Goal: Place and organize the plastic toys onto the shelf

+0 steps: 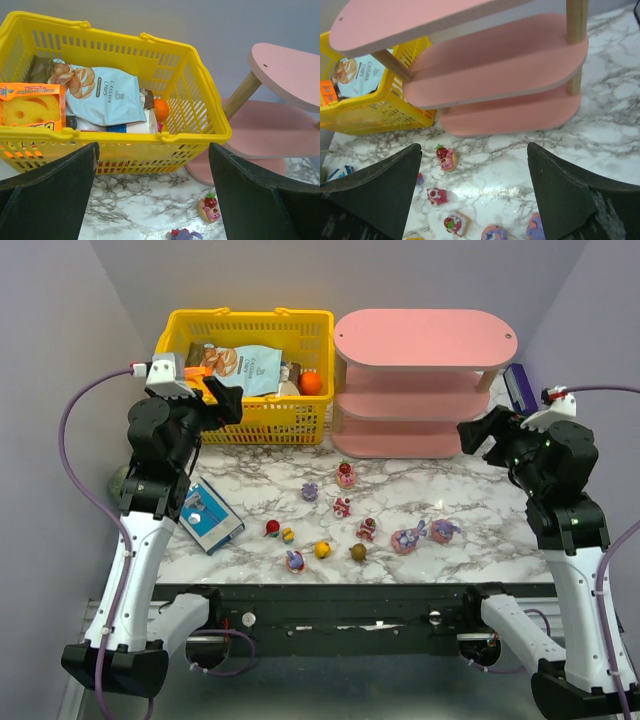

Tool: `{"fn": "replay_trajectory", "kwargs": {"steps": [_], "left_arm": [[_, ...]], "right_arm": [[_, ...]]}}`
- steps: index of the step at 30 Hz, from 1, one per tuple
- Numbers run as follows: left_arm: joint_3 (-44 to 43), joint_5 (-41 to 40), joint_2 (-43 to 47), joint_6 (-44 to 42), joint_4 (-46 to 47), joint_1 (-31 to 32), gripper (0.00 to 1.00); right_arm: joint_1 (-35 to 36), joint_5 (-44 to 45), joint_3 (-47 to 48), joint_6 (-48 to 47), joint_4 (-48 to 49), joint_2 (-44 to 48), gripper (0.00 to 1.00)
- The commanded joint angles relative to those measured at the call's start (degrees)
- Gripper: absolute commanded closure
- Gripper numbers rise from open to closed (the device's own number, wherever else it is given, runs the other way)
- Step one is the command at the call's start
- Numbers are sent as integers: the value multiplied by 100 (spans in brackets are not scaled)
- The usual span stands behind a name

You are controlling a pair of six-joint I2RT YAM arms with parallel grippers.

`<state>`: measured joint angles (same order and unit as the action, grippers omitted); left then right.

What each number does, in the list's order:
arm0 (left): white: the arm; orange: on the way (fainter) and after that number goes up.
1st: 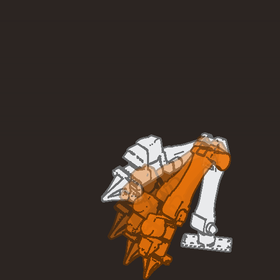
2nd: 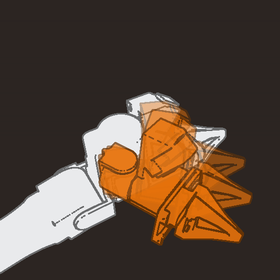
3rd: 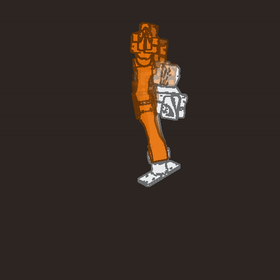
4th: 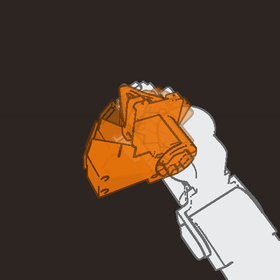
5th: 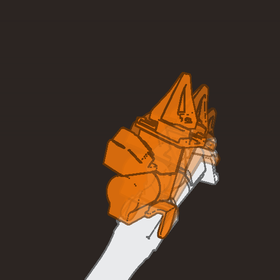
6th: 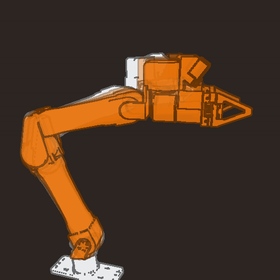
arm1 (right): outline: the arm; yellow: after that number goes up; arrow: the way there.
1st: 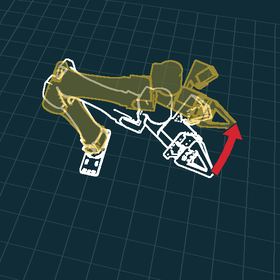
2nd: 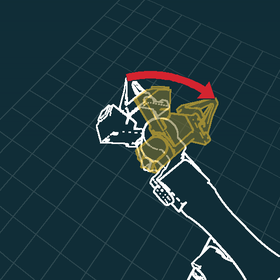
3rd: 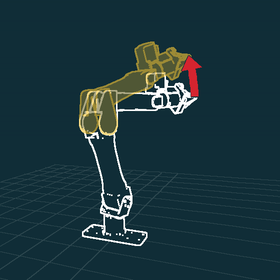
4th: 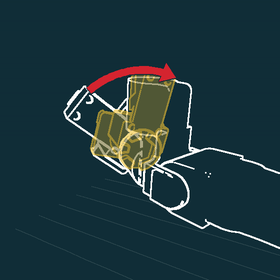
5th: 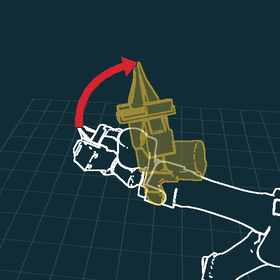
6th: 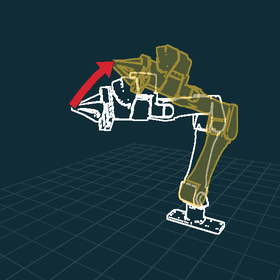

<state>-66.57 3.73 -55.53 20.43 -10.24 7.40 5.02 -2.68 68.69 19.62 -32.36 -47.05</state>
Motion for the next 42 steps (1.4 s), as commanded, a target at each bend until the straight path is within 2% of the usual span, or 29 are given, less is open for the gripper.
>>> {"fn": "replay_trajectory", "kwargs": {"steps": [1,5,9,12,13,21,22,29,31,36,42], "left_arm": [[214,320,112,286,189,7,1],[346,917,68,278,583,60,1],[635,964,42,321,830,156,1],[785,456,86,585,901,200,1],[803,375,95,620,884,201,1],[1049,41,183,585,839,271,1],[1084,6,183,620,848,280,1],[1190,-29,139,708,998,297,1],[1190,-126,121,700,989,297,1],[1137,-494,77,717,884,324,1],[1067,-645,-11,691,875,359,1]], "right_arm": [[-10,30,-390,708,-621,231,6],[-10,-40,-716,1254,-964,459,8],[-9,-171,-1111,1729,-1421,626,12],[-18,-417,-1305,1923,-1957,417,24],[-10,-444,-1322,2062,-2263,329,31],[-18,-892,-2481,2679,-2214,679,70],[-18,-962,-2570,2722,-2144,671,78],[-1,-866,-3177,3048,-1845,521,83],[-1,-647,-3204,3231,-1809,477,87],[-9,-76,-3239,3417,-1792,337,87],[-9,459,-3335,3628,-1818,-146,94]]}}
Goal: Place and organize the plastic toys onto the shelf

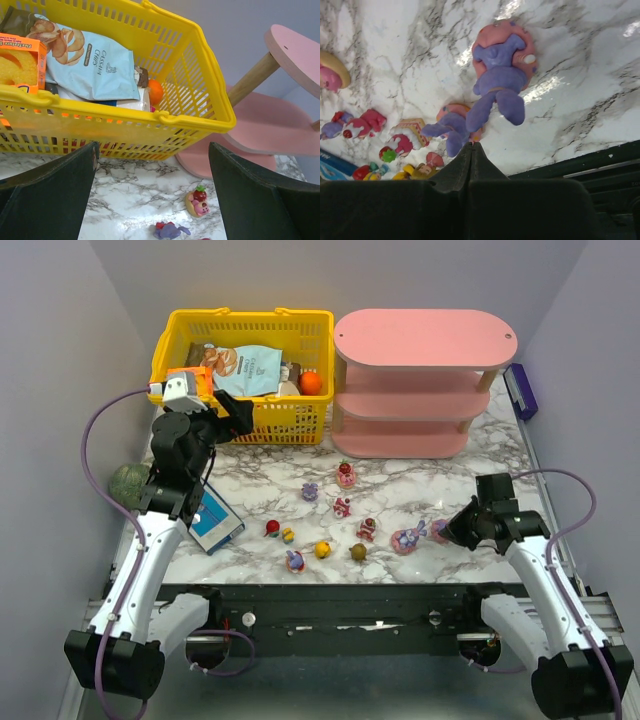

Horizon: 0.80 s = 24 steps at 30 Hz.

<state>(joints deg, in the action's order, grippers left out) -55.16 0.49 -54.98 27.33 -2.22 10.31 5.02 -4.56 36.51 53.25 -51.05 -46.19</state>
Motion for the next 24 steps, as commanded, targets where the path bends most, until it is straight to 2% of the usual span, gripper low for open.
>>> {"fn": "replay_trajectory", "kwargs": {"steps": [1,7,18,24], "left_arm": [[-100,-356,-109,-26,72,68,1],[-215,-445,-232,-61,55,130,1],[-364,-840,-417,-237,2,226,1],[-461,-928,-557,-307,11,288,1]], "right_arm": [[-1,701,-118,308,60,-276,96],[-1,1193,-48,309,130,-609,99],[-1,1949,391,-157,481,-1303,99],[-18,1977,585,-456,894,-1621,99]]}}
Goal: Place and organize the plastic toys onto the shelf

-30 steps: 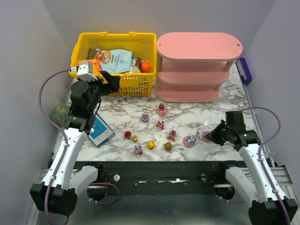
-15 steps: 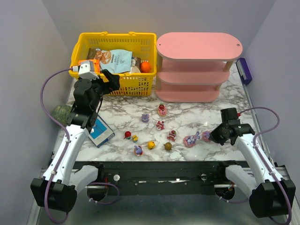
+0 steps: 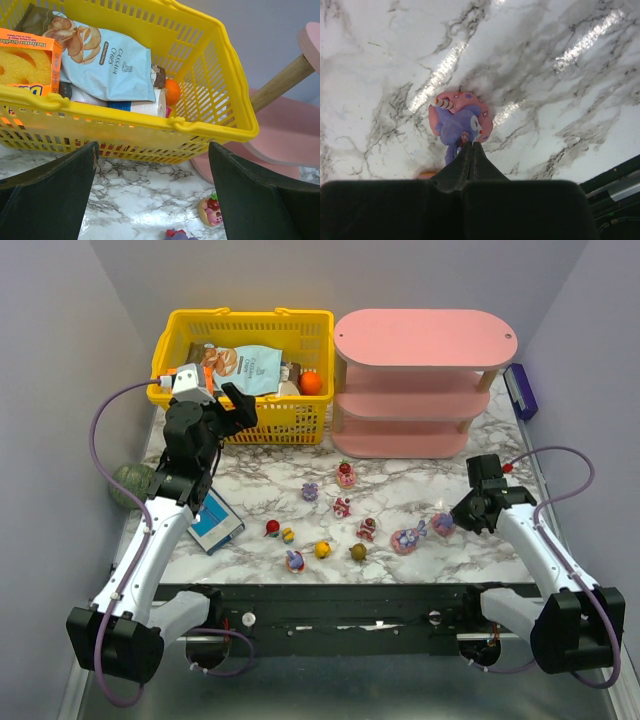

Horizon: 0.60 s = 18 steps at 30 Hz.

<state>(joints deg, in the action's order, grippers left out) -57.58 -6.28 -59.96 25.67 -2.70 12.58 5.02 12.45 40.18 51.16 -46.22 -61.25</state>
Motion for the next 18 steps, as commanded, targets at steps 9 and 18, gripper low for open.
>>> {"fn": "replay_trajectory", "kwargs": {"steps": [9,18], "left_arm": [[-157,-294,-42,-238,68,69,1],[-87,-294,-6,-238,103,69,1]], "right_arm": [[-18,-506,463,-580,-203,807,74],[-18,-393,982,-967,-766,598,59]]}}
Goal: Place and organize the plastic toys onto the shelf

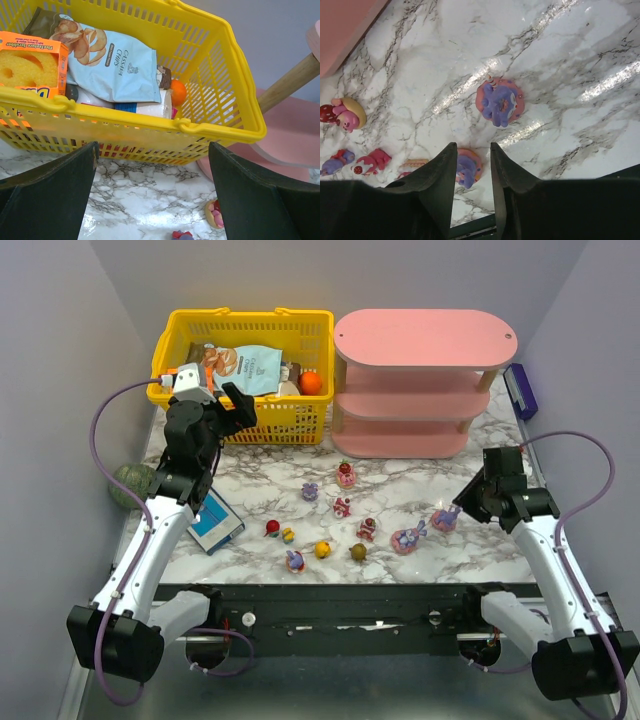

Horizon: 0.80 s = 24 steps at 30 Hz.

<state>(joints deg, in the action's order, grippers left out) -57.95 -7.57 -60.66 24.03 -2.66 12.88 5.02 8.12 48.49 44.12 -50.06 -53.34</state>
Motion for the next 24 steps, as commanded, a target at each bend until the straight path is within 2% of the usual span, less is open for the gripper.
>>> {"fn": "replay_trajectory", "kwargs": {"steps": [1,7,14,24], "left_arm": [[-32,-157,72,-65,107,39,1],[-5,-122,107,-13,107,39,1],[-40,-95,81,14,90,39,1],[-41,-113,72,-13,46,39,1]], "right_arm": [[-18,41,161,-298,-399,-246,59],[-10,-38,29,-220,-172,-423,59],[-18,-74,46,-219,75,-826,65],[-10,5,-129,-263,111,-844,64]]}}
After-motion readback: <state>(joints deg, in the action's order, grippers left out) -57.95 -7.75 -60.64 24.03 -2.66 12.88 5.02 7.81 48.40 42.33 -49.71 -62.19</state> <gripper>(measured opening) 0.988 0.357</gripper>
